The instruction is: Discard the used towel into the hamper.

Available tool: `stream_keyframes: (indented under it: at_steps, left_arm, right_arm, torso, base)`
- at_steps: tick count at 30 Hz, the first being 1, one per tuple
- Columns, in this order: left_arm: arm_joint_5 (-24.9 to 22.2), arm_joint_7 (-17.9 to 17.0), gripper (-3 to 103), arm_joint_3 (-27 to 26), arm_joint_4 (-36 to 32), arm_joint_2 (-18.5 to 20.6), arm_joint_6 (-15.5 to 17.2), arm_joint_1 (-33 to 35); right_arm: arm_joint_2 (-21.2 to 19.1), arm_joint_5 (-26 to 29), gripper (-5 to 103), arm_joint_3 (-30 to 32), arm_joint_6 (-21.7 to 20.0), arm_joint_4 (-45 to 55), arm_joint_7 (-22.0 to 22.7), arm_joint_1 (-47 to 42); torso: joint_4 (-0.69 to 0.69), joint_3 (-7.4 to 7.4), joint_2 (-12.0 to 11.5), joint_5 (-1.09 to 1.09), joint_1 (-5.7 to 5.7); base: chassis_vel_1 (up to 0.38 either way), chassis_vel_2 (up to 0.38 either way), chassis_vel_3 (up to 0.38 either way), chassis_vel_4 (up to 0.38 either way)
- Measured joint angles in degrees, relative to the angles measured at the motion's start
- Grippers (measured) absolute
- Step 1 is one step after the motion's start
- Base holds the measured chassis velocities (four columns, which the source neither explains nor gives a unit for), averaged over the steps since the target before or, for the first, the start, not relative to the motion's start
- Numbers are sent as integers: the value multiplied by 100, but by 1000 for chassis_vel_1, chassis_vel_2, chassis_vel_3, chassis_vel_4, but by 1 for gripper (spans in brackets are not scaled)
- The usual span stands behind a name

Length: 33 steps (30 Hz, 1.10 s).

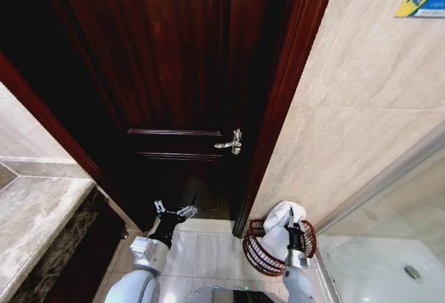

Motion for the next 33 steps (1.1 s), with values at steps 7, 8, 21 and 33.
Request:
stream_keyframes:
  at_steps: [7, 8, 21, 33]
  left_arm:
    - [0, 0, 100, 0, 0, 0, 0, 0]
    - [0, 0, 100, 0, 0, 0, 0, 0]
    - [0, 0, 100, 0, 0, 0, 0, 0]
    - [0, 0, 100, 0, 0, 0, 0, 0]
  right_arm:
    - [67, -135, 5, -223, -71, -44, 859, -20]
    - [67, -135, 5, -223, -71, -44, 859, -20]
    - [-269, 370, 5, -55, -1418, -1070, 2236, 623]
    - [-476, 667, 5, 106, -2470, -1599, 2628, 1203]
  torso:
    - [0, 0, 0, -1, 0]
    - [0, 0, 0, -1, 0]
    - [0, 0, 0, 2, 0]
    - [2, 0, 0, 0, 0]
  base:
    - [0, 0, 0, 0]
    - [0, 0, 0, 0]
    - [0, 0, 0, 0]
    - [0, 0, 0, 0]
